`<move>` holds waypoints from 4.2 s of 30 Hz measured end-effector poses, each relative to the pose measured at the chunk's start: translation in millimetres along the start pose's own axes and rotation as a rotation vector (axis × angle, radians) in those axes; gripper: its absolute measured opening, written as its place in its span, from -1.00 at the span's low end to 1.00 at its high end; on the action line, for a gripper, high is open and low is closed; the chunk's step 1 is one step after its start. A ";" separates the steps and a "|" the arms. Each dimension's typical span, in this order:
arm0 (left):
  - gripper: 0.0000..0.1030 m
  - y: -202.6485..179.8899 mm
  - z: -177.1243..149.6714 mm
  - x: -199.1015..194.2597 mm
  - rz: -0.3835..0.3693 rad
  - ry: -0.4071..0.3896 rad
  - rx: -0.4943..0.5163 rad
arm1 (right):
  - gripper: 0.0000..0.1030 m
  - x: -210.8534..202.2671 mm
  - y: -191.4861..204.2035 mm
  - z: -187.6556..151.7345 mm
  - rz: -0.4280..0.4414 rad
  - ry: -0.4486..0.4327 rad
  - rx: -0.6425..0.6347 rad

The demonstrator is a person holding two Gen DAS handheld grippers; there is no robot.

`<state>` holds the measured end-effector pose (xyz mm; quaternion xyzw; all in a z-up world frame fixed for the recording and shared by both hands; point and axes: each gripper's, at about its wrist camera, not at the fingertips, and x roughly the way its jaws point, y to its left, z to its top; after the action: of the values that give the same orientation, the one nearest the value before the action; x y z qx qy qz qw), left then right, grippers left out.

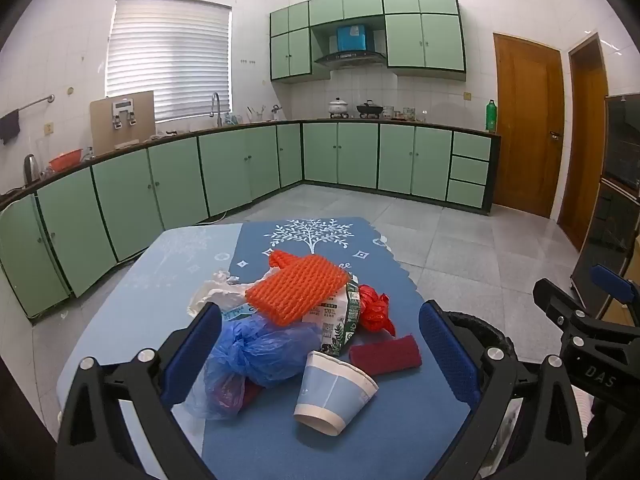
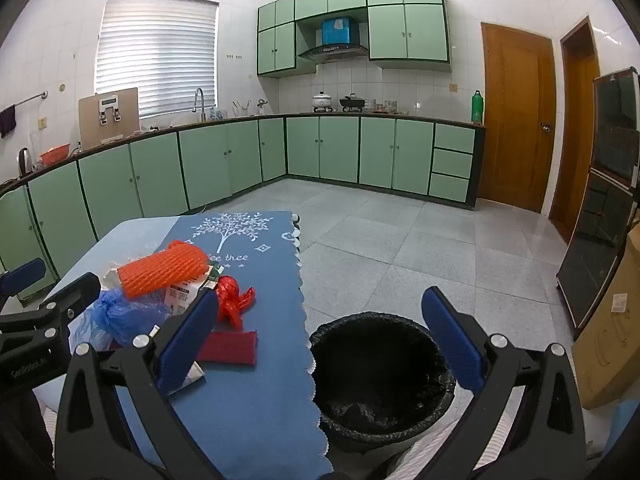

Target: Collect trash

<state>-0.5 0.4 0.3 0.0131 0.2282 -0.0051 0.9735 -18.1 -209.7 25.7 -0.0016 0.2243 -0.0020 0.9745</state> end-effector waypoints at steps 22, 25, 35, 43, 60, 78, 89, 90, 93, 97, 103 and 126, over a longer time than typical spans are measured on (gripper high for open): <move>0.88 4.9 9.5 -9.7 0.004 0.000 0.005 | 0.90 -2.0 -0.2 4.9 0.002 -0.008 0.008; 0.88 2.1 9.6 -11.8 0.006 -0.004 0.007 | 0.90 -0.6 1.7 8.1 0.001 -0.008 0.006; 0.88 2.4 9.6 -13.1 0.005 -0.006 0.007 | 0.90 -2.0 -2.6 5.0 0.003 -0.013 0.012; 0.88 1.8 8.5 -11.8 0.007 -0.008 0.009 | 0.90 -2.1 -2.4 3.7 0.002 -0.015 0.012; 0.88 1.3 9.1 -11.1 0.005 -0.006 0.010 | 0.90 -1.0 -6.5 1.7 0.001 -0.014 0.015; 0.88 5.0 19.4 -15.3 0.011 -0.005 0.005 | 0.90 -1.4 -6.7 1.5 -0.002 -0.013 0.017; 0.88 5.1 19.3 -15.6 0.010 -0.006 0.006 | 0.90 -0.7 -8.6 -0.1 0.000 -0.001 0.019; 0.88 5.6 20.2 -16.1 0.011 -0.006 0.006 | 0.90 0.2 -8.3 -0.6 0.001 0.003 0.020; 0.88 4.9 18.8 -15.1 0.010 -0.005 0.005 | 0.90 3.3 -5.7 -2.3 0.001 0.011 0.020; 0.88 6.9 11.7 -9.9 0.011 -0.002 0.001 | 0.90 5.6 -4.8 -2.7 0.005 0.032 0.022; 0.88 15.9 6.0 -1.4 0.043 -0.004 0.013 | 0.90 17.1 0.2 -4.8 0.021 0.073 0.035; 0.80 115.8 -23.3 65.3 0.229 0.118 -0.058 | 0.90 95.1 92.7 2.6 0.242 0.046 -0.029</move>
<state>49.5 116.5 -47.0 0.0113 0.2820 0.1132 0.9526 68.9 -117.3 -13.9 0.0115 0.2453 0.1189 0.9621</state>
